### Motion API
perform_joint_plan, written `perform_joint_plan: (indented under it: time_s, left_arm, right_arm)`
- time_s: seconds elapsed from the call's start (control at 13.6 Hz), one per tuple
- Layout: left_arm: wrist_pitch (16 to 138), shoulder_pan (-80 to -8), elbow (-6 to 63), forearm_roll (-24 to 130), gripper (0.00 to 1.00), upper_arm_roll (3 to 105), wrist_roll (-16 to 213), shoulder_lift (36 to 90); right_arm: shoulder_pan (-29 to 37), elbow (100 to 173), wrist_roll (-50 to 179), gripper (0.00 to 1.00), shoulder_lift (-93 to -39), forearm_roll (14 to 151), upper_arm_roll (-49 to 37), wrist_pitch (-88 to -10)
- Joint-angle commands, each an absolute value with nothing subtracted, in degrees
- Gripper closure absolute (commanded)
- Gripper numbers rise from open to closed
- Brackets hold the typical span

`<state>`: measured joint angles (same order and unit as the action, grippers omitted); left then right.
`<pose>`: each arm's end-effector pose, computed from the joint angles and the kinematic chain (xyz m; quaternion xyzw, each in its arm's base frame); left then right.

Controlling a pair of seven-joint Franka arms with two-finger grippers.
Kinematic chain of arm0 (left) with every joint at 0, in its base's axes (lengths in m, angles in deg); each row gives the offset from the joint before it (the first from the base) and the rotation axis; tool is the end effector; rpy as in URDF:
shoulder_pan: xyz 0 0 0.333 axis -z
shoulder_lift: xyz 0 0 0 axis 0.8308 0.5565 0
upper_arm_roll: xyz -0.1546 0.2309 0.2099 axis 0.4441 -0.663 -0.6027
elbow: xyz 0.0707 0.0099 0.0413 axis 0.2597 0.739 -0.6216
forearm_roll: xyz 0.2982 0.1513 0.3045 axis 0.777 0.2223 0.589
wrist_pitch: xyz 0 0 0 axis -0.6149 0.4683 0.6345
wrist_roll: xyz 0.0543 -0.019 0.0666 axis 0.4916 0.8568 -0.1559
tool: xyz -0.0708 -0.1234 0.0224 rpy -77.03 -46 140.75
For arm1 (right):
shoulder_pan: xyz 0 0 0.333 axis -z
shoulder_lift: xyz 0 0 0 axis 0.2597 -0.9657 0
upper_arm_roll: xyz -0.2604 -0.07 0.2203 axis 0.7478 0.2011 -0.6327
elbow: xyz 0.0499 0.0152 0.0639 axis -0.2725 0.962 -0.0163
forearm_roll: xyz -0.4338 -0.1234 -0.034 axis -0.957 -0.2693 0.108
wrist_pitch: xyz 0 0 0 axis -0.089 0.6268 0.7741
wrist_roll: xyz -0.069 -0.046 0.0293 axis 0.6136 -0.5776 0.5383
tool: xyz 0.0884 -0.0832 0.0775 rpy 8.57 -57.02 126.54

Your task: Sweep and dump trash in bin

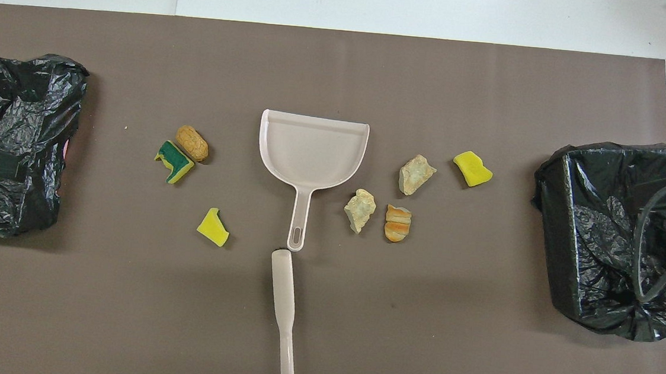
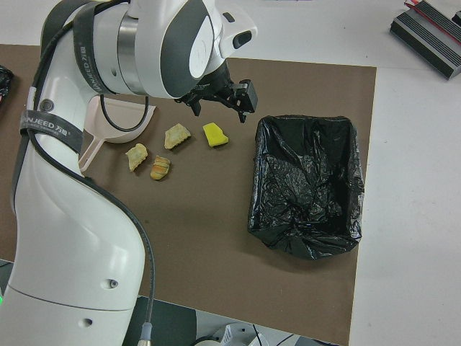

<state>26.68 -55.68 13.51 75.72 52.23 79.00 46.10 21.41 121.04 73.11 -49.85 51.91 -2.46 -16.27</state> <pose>0.5697 -0.0220 0.6461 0.9985 -0.0513 0.0033 0.0186 0.5972 -0.0281 0.6394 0.9992 -0.0312 -0.0241 0.0016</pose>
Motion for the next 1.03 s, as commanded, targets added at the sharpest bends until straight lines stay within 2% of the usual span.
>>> perform_joint_plan:
  time_s: [0.0, 0.59, 0.95]
  left_arm:
    - [26.4, -55.4, 13.2, 75.5, 0.00, 52.0, 79.2, 46.0]
    - [26.1, -55.3, 14.8, 75.4, 0.00, 52.1, 78.9, 45.1]
    - [24.3, -53.5, 18.8, 75.5, 0.00, 52.9, 78.7, 41.9]
  right_arm:
    - [21.5, 120.0, 73.9, 0.00, -50.3, 52.9, -2.6, -15.8]
    - [21.6, 120.6, 73.9, 0.00, -49.7, 53.0, -2.5, -15.6]
    - [21.6, 121.3, 73.8, 0.00, -49.4, 52.9, -2.5, -15.6]
